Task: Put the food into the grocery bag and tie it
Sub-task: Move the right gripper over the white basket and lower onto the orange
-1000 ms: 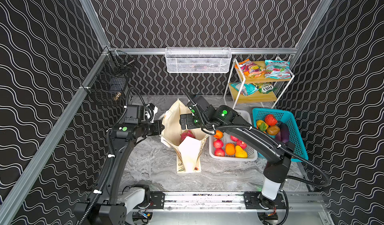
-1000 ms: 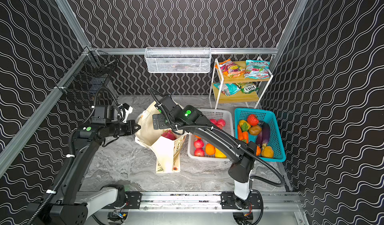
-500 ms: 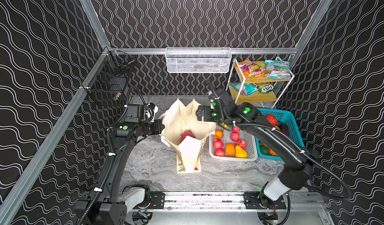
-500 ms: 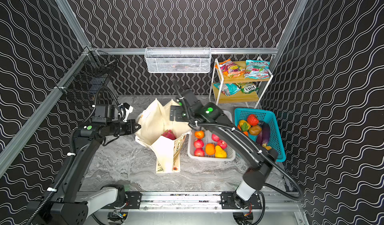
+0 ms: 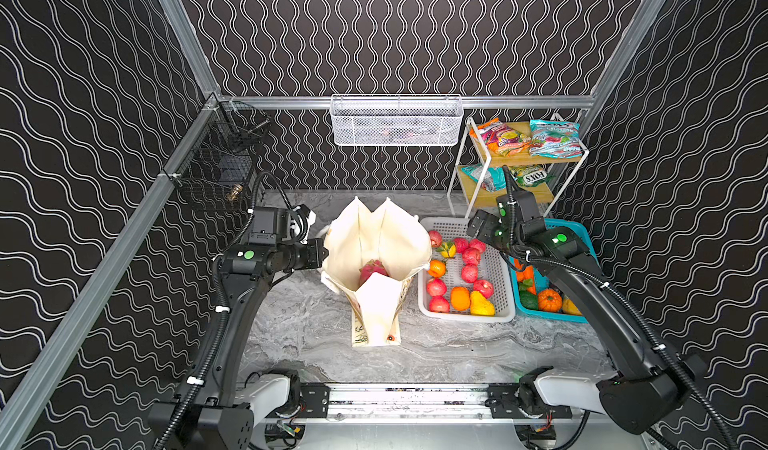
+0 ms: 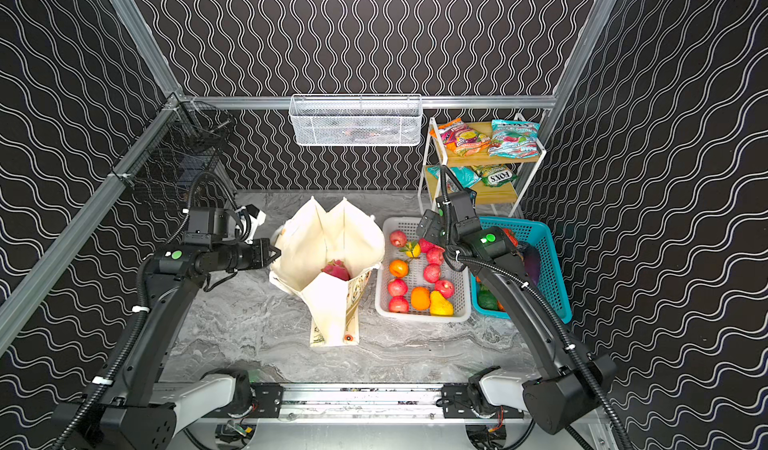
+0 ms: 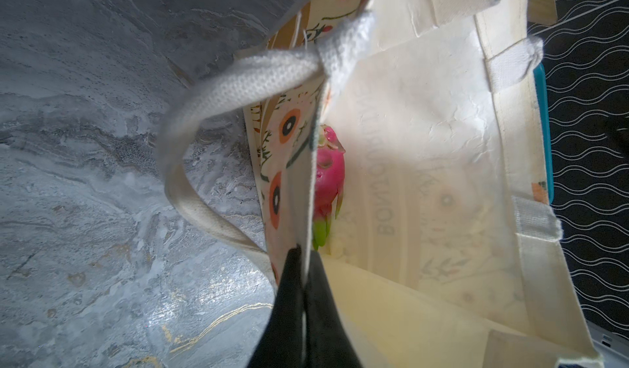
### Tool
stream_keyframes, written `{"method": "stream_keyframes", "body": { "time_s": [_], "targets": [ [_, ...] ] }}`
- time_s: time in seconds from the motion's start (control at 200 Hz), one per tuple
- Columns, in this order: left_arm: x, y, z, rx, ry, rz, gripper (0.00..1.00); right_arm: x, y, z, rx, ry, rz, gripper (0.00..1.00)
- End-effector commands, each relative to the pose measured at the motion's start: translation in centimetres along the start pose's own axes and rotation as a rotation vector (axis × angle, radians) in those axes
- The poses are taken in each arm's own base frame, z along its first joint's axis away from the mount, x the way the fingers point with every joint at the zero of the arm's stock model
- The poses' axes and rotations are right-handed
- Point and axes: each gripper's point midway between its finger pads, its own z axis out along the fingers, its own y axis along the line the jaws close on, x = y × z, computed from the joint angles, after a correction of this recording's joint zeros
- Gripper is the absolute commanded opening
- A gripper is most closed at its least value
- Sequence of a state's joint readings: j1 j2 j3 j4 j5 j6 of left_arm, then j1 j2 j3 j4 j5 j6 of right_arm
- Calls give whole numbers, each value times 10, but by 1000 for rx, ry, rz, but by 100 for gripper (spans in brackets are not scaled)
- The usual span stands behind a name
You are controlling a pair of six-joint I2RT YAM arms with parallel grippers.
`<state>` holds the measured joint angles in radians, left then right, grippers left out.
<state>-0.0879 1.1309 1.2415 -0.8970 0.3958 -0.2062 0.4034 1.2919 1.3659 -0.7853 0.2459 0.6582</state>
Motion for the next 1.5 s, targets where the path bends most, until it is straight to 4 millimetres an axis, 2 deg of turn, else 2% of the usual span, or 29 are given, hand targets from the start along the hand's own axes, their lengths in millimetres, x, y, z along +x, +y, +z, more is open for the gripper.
{"method": "stream_keyframes", "body": {
  "time_s": [0.0,0.15,0.45,0.581,0.701,0.986,1.266,1.492],
  "targets": [
    [0,0,-1,0,-9,18,0,5,1,10,-21,24,36,99],
    [0,1,-1,-3,-10,15,0,19,-11,21,35,61,72,99],
    [1,2,5,4,-8,6,0,68,-2,51,-18,271,111,99],
    [1,2,5,4,-7,6,0,81,6,64,-49,334,130,96],
    [2,2,7,10,-5,2,0,85,16,71,-97,348,159,94],
    [2,1,10,21,-5,-1,0,102,23,95,-111,392,211,90],
    [2,0,11,32,-7,3,0,106,27,111,-98,379,310,86],
    [4,-1,13,41,-4,4,0,117,27,129,-69,406,359,86]
  ]
}}
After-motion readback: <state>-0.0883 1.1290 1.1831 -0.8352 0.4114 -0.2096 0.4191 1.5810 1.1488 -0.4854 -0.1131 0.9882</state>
